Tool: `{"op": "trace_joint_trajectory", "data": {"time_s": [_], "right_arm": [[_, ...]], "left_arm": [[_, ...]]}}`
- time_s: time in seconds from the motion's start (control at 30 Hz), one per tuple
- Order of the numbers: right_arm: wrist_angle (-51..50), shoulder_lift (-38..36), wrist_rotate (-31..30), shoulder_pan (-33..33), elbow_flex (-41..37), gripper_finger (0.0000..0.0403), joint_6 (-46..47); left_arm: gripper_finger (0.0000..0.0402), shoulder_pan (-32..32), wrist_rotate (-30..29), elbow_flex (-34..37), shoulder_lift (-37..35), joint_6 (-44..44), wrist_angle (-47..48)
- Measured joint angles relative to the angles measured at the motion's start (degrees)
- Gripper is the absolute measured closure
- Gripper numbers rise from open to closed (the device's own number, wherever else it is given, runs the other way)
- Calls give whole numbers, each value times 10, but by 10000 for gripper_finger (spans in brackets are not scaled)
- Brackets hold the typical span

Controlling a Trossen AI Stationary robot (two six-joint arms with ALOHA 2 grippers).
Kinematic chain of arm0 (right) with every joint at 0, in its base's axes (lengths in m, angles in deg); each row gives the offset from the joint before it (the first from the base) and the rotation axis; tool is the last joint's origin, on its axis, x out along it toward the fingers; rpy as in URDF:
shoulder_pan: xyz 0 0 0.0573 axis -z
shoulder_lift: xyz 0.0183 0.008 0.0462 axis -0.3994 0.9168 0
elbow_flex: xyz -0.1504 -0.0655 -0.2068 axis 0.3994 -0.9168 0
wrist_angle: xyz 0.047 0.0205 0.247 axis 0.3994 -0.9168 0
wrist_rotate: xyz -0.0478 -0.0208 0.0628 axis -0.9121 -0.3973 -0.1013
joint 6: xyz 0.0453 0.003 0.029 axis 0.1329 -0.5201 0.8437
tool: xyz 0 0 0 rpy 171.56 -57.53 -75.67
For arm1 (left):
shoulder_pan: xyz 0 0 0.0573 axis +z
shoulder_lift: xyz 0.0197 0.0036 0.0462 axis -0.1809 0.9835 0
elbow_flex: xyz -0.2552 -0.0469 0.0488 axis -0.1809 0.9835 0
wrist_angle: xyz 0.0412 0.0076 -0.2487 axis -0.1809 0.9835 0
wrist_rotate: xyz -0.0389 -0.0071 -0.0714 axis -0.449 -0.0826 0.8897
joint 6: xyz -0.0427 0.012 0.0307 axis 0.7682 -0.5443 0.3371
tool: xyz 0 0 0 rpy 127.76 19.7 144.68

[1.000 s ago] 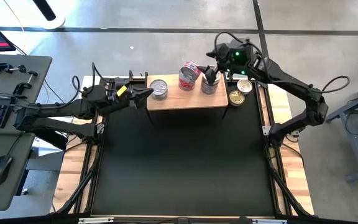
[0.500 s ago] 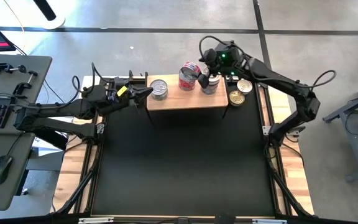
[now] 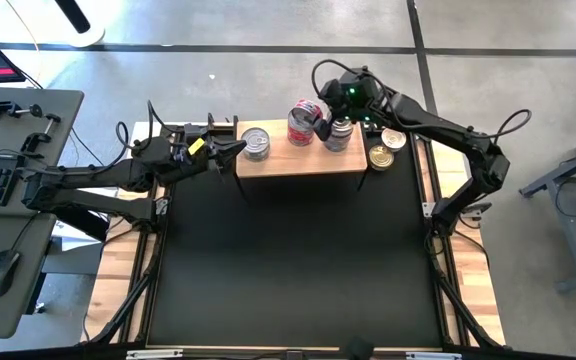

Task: Stack canned seafood by type on shelf
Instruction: Adjust the red tuna can

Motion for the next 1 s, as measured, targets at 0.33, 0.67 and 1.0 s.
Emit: {"op": "trace_joint_trajectory", "data": {"time_s": [0.33, 0.67, 1.0], "right_arm": [[0, 0, 23, 0, 0, 105, -19], [25, 0, 23, 0, 0, 286, 24], [43, -38, 31, 15, 0, 287, 275]], "left_arm": [[401, 0, 1, 0, 0, 0, 1], [401, 0, 2, 0, -10, -22, 1], [401, 16, -6, -1, -83, -50, 15]]}}
